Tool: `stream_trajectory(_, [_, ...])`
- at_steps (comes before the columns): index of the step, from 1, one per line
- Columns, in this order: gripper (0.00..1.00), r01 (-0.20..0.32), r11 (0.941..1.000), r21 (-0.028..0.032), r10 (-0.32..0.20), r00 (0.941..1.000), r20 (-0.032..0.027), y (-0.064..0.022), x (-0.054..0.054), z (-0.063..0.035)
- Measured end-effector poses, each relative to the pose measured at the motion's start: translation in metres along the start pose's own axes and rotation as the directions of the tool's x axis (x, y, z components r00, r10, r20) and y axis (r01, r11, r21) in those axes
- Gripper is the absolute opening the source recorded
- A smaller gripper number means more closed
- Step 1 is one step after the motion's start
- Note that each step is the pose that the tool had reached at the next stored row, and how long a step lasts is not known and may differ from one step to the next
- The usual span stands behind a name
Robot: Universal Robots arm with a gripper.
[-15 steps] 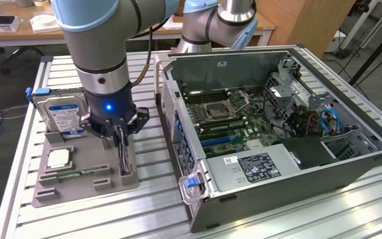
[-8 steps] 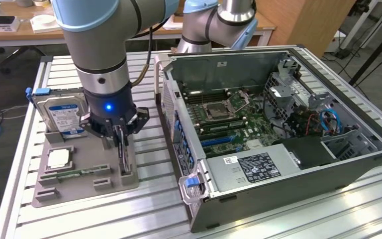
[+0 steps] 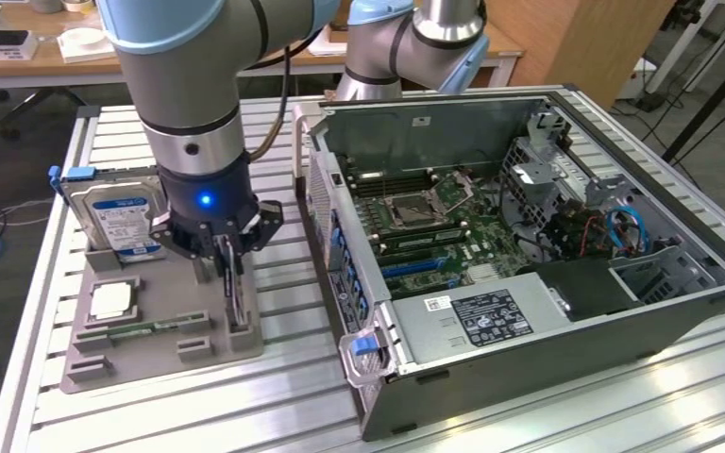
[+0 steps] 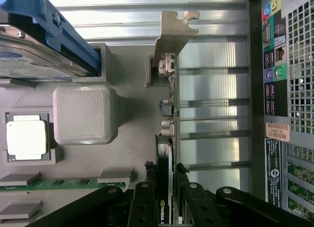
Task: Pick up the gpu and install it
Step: 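Pick up the gpu and move the gpu toward the slot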
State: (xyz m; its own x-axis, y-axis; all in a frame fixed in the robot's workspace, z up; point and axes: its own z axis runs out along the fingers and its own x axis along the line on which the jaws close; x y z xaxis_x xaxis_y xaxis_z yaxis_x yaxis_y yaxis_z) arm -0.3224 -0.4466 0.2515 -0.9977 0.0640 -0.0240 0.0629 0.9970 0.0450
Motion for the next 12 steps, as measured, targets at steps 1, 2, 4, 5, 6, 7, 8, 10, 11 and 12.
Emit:
stream_trajectory(1, [0.26, 0.000, 1.0000, 0.0000, 0.000, 1.0000, 0.0001, 0.0001, 0.000, -0.0014])
stream_trajectory(2, [0.26, 0.000, 1.0000, 0.0000, 0.000, 1.0000, 0.0001, 0.0001, 0.000, -0.0026])
stream_trajectory(4, [0.26, 0.000, 1.0000, -0.0001, 0.000, 1.0000, 0.0001, 0.0002, 0.000, -0.0051])
stream_trajectory(5, [0.26, 0.000, 1.0000, 0.0000, 0.000, 1.0000, 0.0001, 0.0003, 0.000, -0.0063])
stream_trajectory(6, [0.26, 0.000, 1.0000, -0.0001, 0.000, 1.0000, 0.0001, 0.0003, 0.000, -0.0075])
stream_trajectory(7, [0.26, 0.000, 1.0000, -0.0001, 0.000, 1.0000, 0.0001, 0.0004, 0.000, -0.0087])
stream_trajectory(8, [0.26, 0.000, 1.0000, -0.0001, 0.000, 1.0000, 0.0001, 0.0004, 0.000, -0.0099])
stream_trajectory(10, [0.26, 0.000, 1.0000, -0.0001, 0.000, 1.0000, 0.0001, 0.0005, 0.000, -0.0119])
stream_trajectory(11, [0.26, 0.000, 1.0000, -0.0002, 0.000, 1.0000, 0.0000, 0.0006, 0.000, -0.0129])
stream_trajectory(12, [0.26, 0.000, 1.0000, -0.0001, 0.000, 1.0000, 0.0000, 0.0006, 0.000, -0.0139])
